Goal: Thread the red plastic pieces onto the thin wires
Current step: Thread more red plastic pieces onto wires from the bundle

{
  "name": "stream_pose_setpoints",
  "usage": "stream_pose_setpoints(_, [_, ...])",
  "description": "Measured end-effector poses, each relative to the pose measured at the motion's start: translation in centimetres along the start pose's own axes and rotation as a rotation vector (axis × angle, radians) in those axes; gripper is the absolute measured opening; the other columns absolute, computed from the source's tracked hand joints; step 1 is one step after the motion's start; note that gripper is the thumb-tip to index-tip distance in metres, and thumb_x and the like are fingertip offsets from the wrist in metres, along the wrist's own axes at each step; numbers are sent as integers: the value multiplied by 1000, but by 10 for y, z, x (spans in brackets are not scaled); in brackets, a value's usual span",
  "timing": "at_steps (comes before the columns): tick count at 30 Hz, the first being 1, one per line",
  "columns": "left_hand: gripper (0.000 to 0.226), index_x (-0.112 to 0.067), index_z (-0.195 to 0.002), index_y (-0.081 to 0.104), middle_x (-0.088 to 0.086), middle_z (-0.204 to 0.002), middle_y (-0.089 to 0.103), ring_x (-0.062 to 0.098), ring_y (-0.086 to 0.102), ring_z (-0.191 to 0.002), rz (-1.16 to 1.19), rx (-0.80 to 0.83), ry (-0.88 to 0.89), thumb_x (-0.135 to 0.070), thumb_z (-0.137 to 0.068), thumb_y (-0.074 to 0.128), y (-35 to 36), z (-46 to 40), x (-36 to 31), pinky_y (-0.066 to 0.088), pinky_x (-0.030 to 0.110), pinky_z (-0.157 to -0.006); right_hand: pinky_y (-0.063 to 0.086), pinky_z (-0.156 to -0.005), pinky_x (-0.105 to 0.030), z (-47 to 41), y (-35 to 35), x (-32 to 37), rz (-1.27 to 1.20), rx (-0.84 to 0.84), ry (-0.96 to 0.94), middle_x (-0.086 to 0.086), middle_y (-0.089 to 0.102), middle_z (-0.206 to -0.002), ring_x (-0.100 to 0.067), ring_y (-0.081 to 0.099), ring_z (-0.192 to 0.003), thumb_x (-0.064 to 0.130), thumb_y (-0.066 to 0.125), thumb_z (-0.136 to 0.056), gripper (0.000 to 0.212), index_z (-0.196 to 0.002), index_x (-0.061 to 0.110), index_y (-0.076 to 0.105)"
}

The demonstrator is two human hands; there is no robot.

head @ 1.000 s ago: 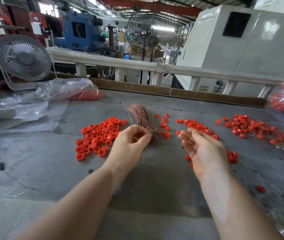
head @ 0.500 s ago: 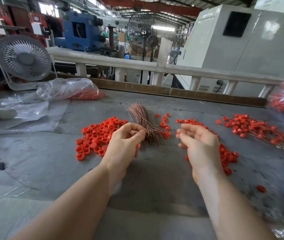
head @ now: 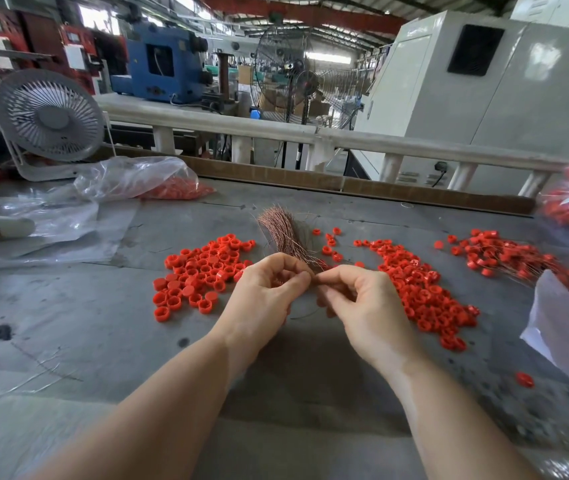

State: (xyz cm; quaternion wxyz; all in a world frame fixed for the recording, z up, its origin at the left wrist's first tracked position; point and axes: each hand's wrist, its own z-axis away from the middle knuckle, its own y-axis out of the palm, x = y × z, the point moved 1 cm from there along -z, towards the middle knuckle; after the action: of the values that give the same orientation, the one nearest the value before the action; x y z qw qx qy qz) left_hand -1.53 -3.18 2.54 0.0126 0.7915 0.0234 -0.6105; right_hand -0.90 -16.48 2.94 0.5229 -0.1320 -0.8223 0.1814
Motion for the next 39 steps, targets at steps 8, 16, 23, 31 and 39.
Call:
stream_pose_setpoints(8, [17,-12,-71,64,-7,-50,50,6,36,-38,-10,-51,-12,-2,-84,59,-2,-1,0,31,19,-38,46,-67,-19,0,-1,0,146,-125,-155,12,63,-71,-5,58,-69,2,63,-84,18,-78,19,67])
stream_pose_setpoints(16, [12,-12,-78,66,-9,-54,55,7,40,-40,67,-48,-67,-5,-86,61,-4,-2,3,36,19,-39,48,-66,-23,-1,-1,-3,185,-177,-172,8,66,-72,-7,58,-67,5,65,-83,14,-80,18,69])
stream_pose_setpoints(23, [23,-5,-78,60,4,-60,56,8,50,-44,414,35,-303,4,-91,44,2,-3,2,48,22,-42,48,-66,-24,0,-1,-3,194,-183,-158,11,63,-69,-6,57,-67,5,65,-83,14,-80,18,70])
stream_pose_setpoints(31, [18,-12,-83,68,-10,-44,43,7,40,-39,67,-26,-92,-13,-92,53,-1,-1,1,40,22,-40,49,-71,-31,2,0,-2,245,-127,-153,7,65,-75,-15,60,-72,5,64,-84,12,-82,16,70])
stream_pose_setpoints(39, [24,-28,-75,65,7,-79,57,4,49,-44,-279,-78,142,-7,-85,63,-2,1,-2,41,18,-40,48,-69,-36,2,1,0,224,-98,-130,7,62,-71,-18,58,-70,7,63,-85,10,-81,15,68])
